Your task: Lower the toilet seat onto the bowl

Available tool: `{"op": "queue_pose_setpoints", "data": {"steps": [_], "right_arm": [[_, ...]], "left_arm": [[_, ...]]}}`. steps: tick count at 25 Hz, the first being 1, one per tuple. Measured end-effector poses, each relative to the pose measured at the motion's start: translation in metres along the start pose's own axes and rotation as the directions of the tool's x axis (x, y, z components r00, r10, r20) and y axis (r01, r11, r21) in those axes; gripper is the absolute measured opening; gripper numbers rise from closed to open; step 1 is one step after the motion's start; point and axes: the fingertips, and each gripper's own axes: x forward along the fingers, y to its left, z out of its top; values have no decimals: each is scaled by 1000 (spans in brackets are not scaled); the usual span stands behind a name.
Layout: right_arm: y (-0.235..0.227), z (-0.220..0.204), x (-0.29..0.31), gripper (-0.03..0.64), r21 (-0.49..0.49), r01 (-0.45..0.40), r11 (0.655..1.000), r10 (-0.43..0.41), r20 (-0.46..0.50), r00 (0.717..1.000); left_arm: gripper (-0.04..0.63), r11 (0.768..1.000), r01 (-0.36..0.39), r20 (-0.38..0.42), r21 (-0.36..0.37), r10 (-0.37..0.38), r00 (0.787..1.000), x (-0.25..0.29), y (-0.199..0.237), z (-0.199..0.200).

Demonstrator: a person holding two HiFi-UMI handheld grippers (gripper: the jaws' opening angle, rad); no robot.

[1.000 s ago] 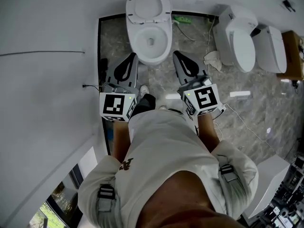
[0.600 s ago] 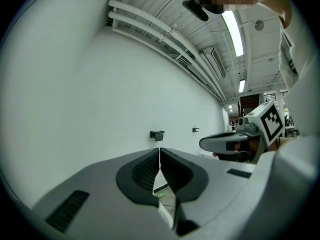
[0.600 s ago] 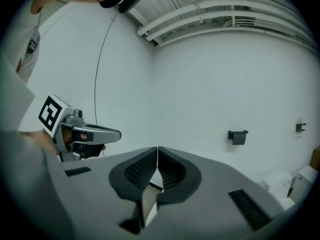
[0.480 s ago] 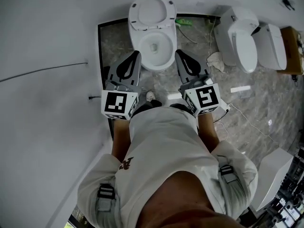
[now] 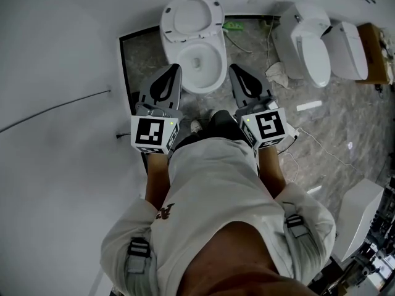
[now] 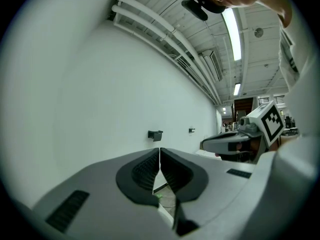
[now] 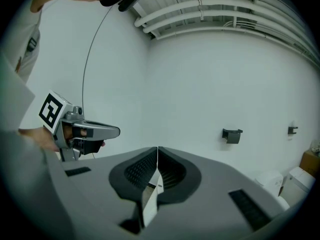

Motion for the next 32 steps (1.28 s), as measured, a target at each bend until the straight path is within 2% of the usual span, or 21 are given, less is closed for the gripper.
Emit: {"op": "queue_pose_setpoints", "data": {"steps": [7,15,32], "right_arm": [[-16,-2,4,23,-3,27,1000,-27,-18,999],[-37,-7,27,23,6,7,1000,-7,-22,1000],[-123,-32,151,23,23,-99,995,101,-91,991]], "left_arm": [[26,1000,24,-4,3,-24,1000,19,-1,2],[26,1000,18,-22,15,-17,1000,49,5,-3],[26,998,-56,-113,-15,53,992,174,58,-33]]}}
